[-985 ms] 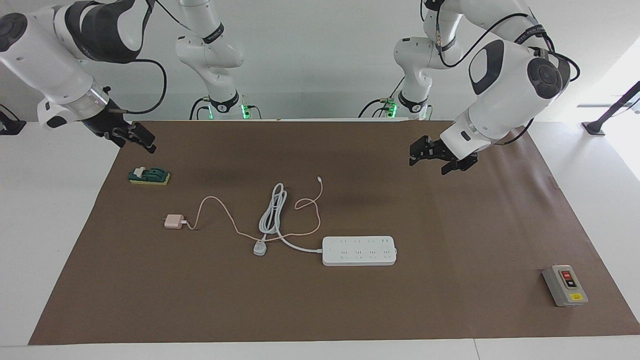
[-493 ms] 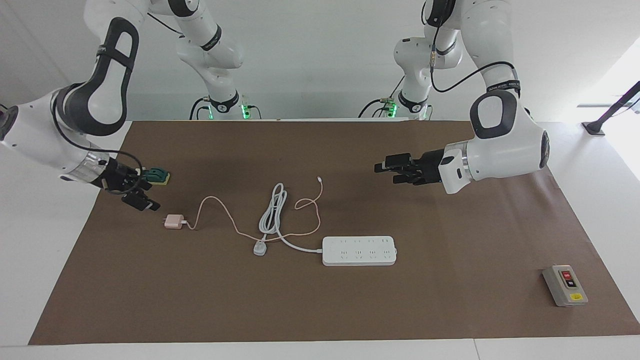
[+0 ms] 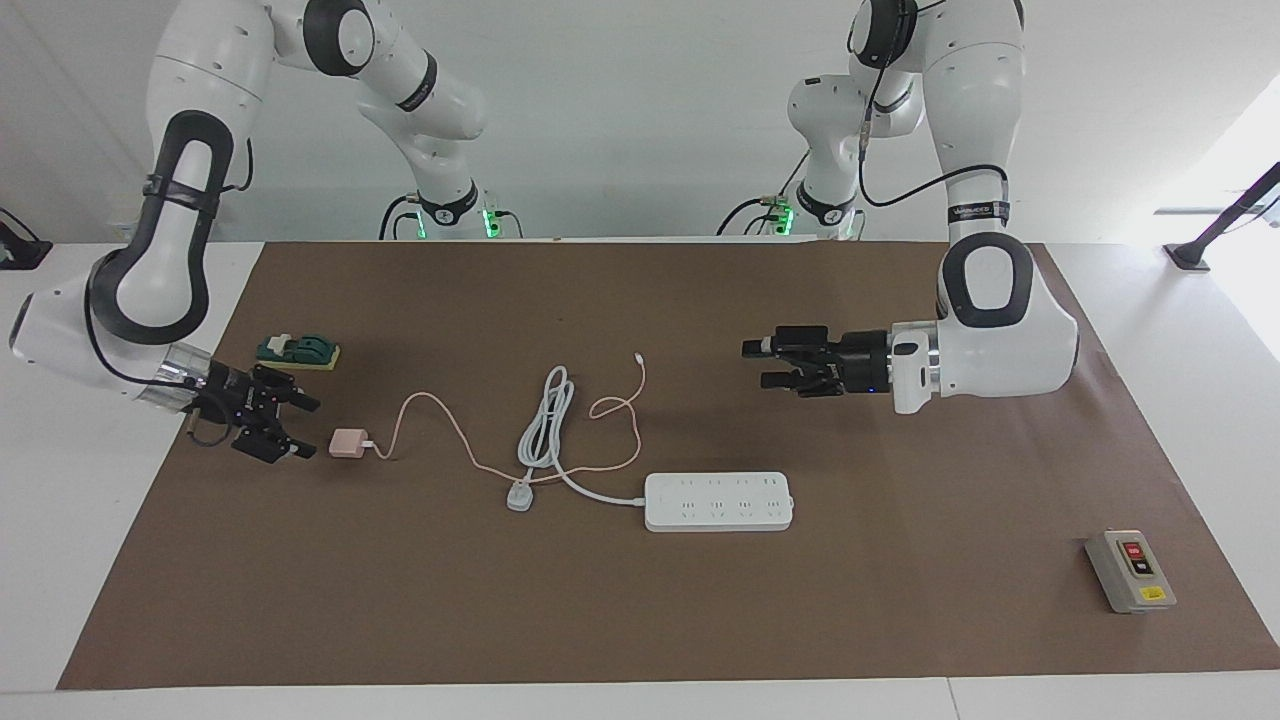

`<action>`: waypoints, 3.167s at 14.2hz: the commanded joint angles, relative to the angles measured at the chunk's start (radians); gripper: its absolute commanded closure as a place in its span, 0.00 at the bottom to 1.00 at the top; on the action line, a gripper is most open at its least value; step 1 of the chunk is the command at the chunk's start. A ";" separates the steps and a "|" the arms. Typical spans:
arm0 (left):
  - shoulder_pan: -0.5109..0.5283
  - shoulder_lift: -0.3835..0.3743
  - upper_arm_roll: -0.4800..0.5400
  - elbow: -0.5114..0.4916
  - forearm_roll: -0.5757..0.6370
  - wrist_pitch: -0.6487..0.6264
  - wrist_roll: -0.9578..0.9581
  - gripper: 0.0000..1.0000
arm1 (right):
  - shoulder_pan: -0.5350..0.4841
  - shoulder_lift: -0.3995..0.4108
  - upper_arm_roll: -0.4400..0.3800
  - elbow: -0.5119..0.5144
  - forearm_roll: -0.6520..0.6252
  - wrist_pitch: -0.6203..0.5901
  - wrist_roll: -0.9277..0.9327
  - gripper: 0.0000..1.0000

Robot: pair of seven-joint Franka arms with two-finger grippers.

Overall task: Plug charger into power strip
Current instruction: 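Grip the power strip end with the left gripper while the right gripper approaches, then grasp the pink charger with the right gripper and lift it, then carry the pink charger to the power strip socket with the right gripper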

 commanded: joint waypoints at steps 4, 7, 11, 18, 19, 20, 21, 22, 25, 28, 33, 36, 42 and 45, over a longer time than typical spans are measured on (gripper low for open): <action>0.031 -0.030 0.001 -0.209 -0.181 0.046 0.295 0.00 | -0.041 0.037 0.012 -0.037 0.095 -0.036 0.016 0.00; 0.031 -0.027 -0.001 -0.272 -0.304 0.072 0.356 0.00 | -0.038 0.042 0.012 -0.069 0.130 -0.043 0.013 0.00; -0.027 -0.043 -0.001 -0.335 -0.471 0.188 0.413 0.00 | -0.072 0.118 0.013 -0.063 0.148 -0.057 -0.081 0.00; -0.065 0.006 -0.002 -0.347 -0.574 0.135 0.410 0.00 | -0.067 0.124 0.015 -0.068 0.152 -0.022 -0.117 0.43; -0.067 0.008 -0.001 -0.353 -0.574 0.105 0.412 0.00 | -0.067 0.129 0.015 -0.068 0.152 -0.019 -0.122 0.67; -0.067 0.008 -0.001 -0.358 -0.574 0.097 0.412 0.00 | -0.067 0.131 0.015 -0.068 0.153 -0.013 -0.137 1.00; -0.068 0.008 -0.001 -0.359 -0.574 0.103 0.410 0.00 | -0.055 0.134 0.015 -0.068 0.153 -0.005 -0.149 1.00; -0.071 0.008 -0.001 -0.358 -0.571 0.104 0.409 0.00 | -0.049 0.134 0.015 -0.067 0.153 -0.005 -0.150 1.00; -0.081 0.013 0.001 -0.344 -0.561 0.104 0.407 0.00 | -0.046 0.126 0.018 -0.059 0.152 -0.013 -0.147 1.00; -0.084 0.014 0.001 -0.344 -0.557 0.135 0.409 0.00 | 0.008 0.089 0.024 -0.044 0.152 -0.014 -0.075 1.00; -0.093 -0.001 0.001 -0.327 -0.516 0.150 0.377 0.00 | 0.131 0.052 0.025 0.059 0.152 -0.060 0.149 1.00; -0.088 -0.001 0.001 -0.329 -0.516 0.147 0.377 0.00 | 0.198 0.045 0.038 0.116 0.152 -0.068 0.273 1.00; -0.085 0.000 0.001 -0.329 -0.513 0.147 0.389 0.00 | 0.350 0.049 0.047 0.208 0.165 -0.043 0.496 1.00; -0.082 0.000 0.001 -0.330 -0.493 0.147 0.392 0.00 | 0.440 0.055 0.047 0.225 0.219 0.032 0.576 1.00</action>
